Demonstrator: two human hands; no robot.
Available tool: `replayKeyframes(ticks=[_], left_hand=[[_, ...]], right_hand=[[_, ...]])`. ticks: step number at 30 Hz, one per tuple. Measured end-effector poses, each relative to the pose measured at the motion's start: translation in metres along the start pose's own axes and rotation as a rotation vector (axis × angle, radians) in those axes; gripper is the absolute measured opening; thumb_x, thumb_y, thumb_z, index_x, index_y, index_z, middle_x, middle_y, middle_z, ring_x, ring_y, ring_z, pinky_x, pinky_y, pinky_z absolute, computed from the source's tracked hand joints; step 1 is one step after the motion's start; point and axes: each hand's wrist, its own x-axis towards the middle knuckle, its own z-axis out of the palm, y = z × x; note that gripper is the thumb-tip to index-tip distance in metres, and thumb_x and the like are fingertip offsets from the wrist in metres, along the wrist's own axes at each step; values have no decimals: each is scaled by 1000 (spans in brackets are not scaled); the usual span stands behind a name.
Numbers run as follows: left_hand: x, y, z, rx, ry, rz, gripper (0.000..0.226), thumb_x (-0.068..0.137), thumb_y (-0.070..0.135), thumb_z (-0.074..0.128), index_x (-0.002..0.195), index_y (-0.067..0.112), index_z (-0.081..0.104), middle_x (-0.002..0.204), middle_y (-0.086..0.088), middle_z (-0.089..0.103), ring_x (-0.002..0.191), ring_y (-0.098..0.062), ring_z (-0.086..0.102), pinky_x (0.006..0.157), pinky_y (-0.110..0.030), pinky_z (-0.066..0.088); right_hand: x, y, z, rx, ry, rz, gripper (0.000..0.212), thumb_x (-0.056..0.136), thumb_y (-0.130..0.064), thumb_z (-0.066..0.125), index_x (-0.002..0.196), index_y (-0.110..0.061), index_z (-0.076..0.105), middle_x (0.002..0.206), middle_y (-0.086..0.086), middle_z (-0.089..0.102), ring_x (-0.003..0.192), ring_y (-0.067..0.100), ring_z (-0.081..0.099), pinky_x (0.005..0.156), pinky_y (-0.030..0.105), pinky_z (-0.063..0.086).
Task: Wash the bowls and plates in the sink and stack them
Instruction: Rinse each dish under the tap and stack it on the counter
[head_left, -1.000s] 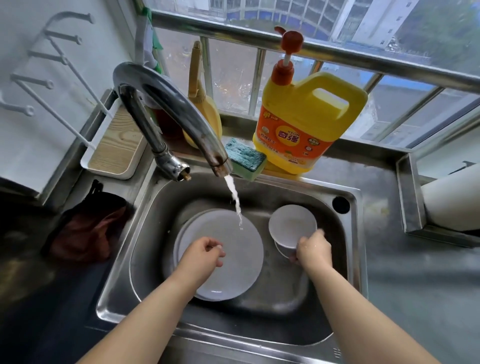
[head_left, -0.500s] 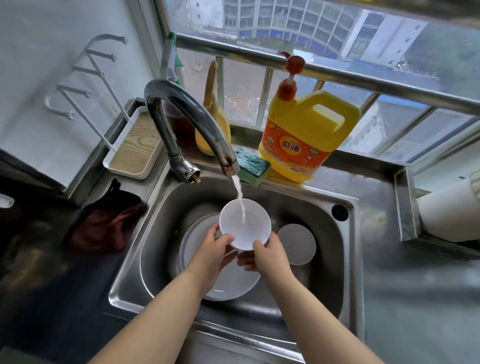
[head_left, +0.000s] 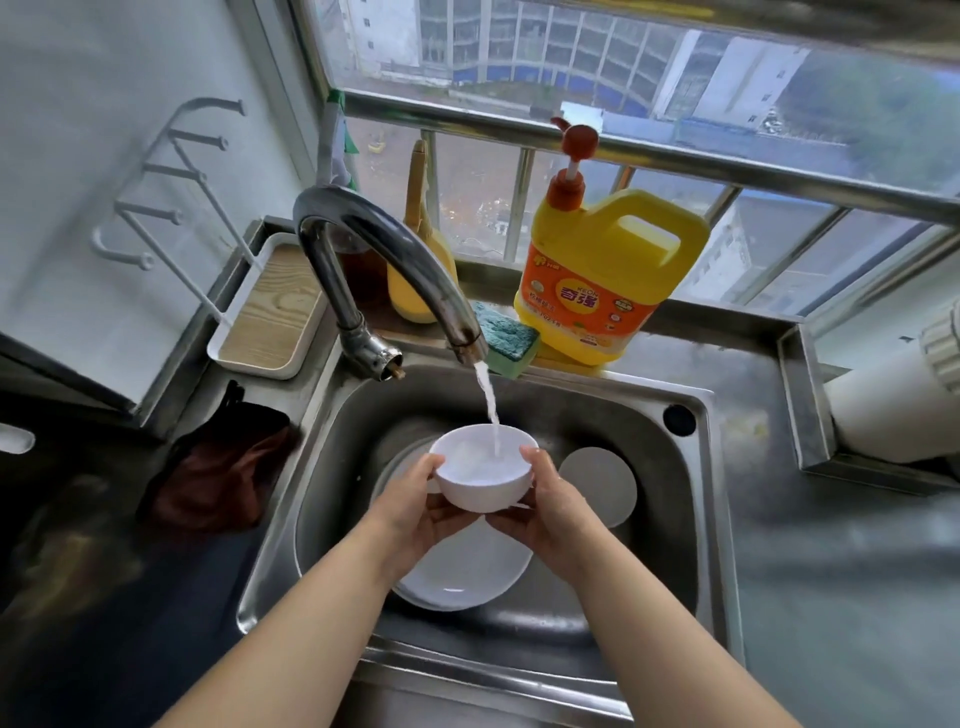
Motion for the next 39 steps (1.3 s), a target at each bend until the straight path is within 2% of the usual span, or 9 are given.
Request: replayKeyframes(ticks=[7, 11, 15, 19, 22, 26, 32, 35, 39], left_hand=[[-2, -1, 18, -45, -156, -79, 25, 99, 9, 40, 113, -2, 58, 112, -24, 65, 104, -29, 63, 85, -33, 53], [7, 3, 20, 72, -178, 19, 34, 93, -8, 39, 123, 0, 51, 111, -22, 65, 97, -31, 67, 77, -33, 58], [6, 15, 20, 408, -52, 280, 42, 87, -4, 51, 120, 21, 54, 101, -7, 64, 91, -18, 65, 79, -32, 58], [1, 24, 14, 854, 55, 575, 56, 78, 17, 64, 132, 25, 53, 108, 1, 67, 97, -13, 64, 88, -37, 55], [-8, 29, 13, 1007, 150, 673, 43, 82, 20, 63, 125, 24, 57, 98, 3, 65, 92, -16, 63, 82, -33, 54], [-8, 31, 9, 914, 180, 479, 12, 87, 23, 55, 93, 17, 64, 86, -5, 67, 74, -22, 68, 75, -43, 59], [-3, 21, 9, 421, 14, 44, 21, 97, 9, 40, 109, 0, 55, 94, -25, 67, 80, -34, 70, 63, -33, 58], [-4, 11, 12, 266, -75, -46, 20, 98, 6, 38, 109, -2, 53, 102, -25, 64, 95, -36, 66, 70, -34, 57], [-2, 4, 19, 198, -153, -73, 23, 99, 1, 37, 109, -2, 57, 102, -21, 66, 94, -31, 66, 70, -32, 58]], right_hand=[[1, 11, 3, -165, 228, -273, 41, 90, -30, 57, 130, -23, 50, 115, 2, 62, 104, 22, 61, 94, 43, 52], [0, 19, 2, -107, 206, -321, 50, 84, -20, 56, 130, -37, 47, 124, -1, 59, 114, 20, 56, 100, 43, 47], [0, 17, 0, 49, 140, -209, 38, 92, -1, 45, 125, -19, 51, 114, 9, 64, 100, 20, 64, 71, 23, 55], [7, 17, 10, 290, 107, -131, 39, 93, 5, 35, 130, -5, 47, 118, 21, 61, 105, 33, 63, 74, 32, 56], [4, 15, 16, 237, 86, -52, 40, 93, 2, 32, 130, -1, 45, 115, 23, 62, 96, 35, 67, 64, 29, 56], [-9, 13, 14, 94, 46, -12, 32, 94, -3, 33, 123, 4, 44, 100, 21, 62, 77, 27, 67, 58, 26, 55], [-21, 2, 0, -94, 119, -55, 35, 94, -45, 50, 110, -14, 55, 99, 13, 65, 74, 20, 64, 61, 24, 52], [-20, 0, -4, -310, 229, -166, 41, 93, -47, 49, 121, -16, 54, 105, 9, 64, 82, 19, 65, 64, 25, 55], [-18, 10, -10, -571, 304, -371, 52, 91, -41, 53, 140, -32, 38, 122, -4, 58, 101, 17, 61, 89, 42, 54]])
